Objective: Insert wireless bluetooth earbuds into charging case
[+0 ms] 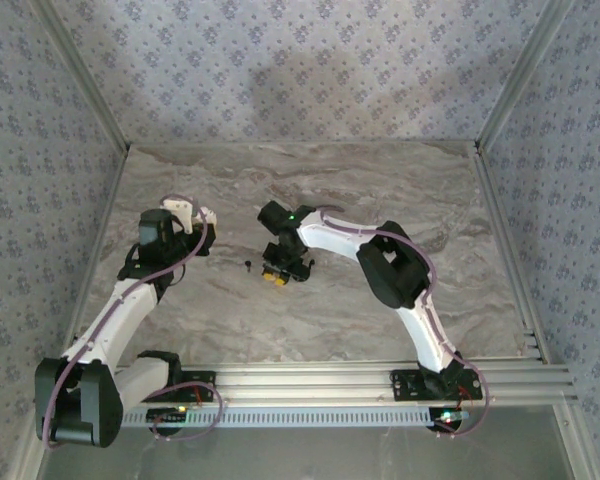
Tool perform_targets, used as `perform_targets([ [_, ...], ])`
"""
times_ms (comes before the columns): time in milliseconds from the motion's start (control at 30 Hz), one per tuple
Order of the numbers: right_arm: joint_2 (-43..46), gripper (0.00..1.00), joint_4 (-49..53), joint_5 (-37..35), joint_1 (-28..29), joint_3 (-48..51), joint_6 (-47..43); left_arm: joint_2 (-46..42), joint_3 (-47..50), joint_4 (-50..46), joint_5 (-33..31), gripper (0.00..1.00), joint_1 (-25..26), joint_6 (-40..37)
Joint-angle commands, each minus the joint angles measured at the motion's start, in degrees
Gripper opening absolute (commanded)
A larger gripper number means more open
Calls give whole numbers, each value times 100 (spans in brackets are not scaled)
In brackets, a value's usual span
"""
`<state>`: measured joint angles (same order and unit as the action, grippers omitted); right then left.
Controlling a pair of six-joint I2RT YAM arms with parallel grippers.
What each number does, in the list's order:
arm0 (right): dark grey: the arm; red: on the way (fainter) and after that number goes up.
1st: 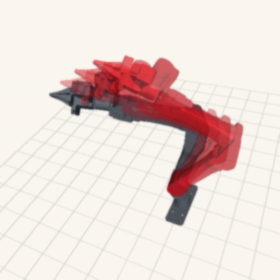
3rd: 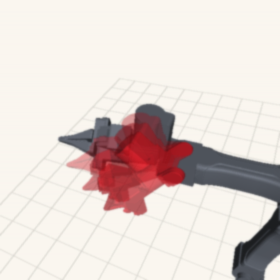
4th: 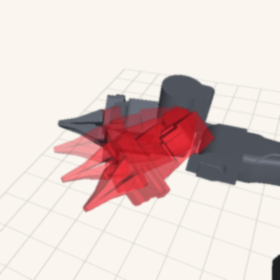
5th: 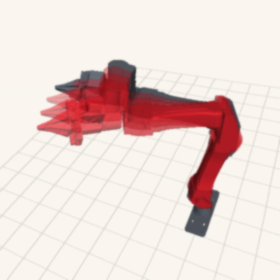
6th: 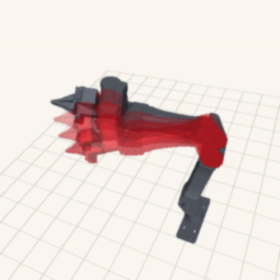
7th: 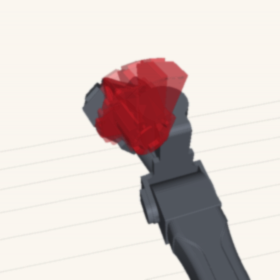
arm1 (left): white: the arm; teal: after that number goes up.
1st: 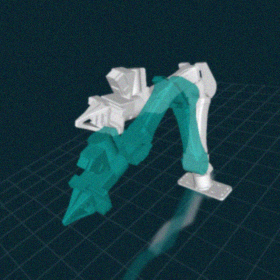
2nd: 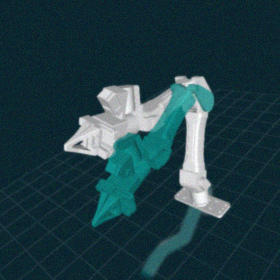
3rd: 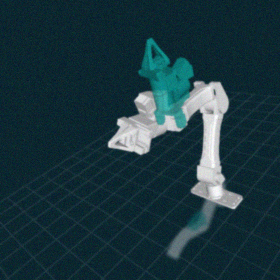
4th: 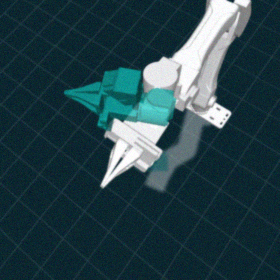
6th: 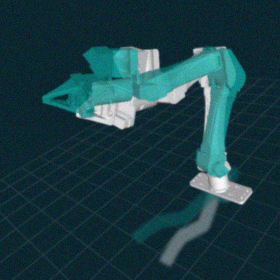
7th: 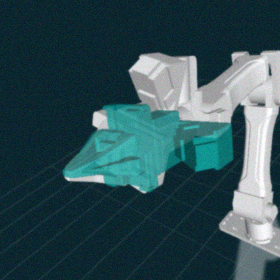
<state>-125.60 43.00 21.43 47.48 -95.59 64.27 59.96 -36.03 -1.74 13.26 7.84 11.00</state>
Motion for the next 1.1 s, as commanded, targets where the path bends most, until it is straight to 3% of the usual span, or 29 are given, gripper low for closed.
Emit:
perform_targets([
  [0,335,21,375,-50,-27,290,-542,-112,26,103,64,13,-28,-47],
  [300,910,20,590,136,5,963,-1897,-99,35,129,184,13,-28,-15],
  [567,1295,20,1195,193,-42,1366,-3810,-29,26,130,294,13,-26,-26],
  [767,1254,20,1989,83,-171,1388,-5197,-11,17,121,324,13,-22,-30],
  [1067,820,20,2649,-382,-319,1107,-6126,15,0,112,320,13,-17,-36],
])
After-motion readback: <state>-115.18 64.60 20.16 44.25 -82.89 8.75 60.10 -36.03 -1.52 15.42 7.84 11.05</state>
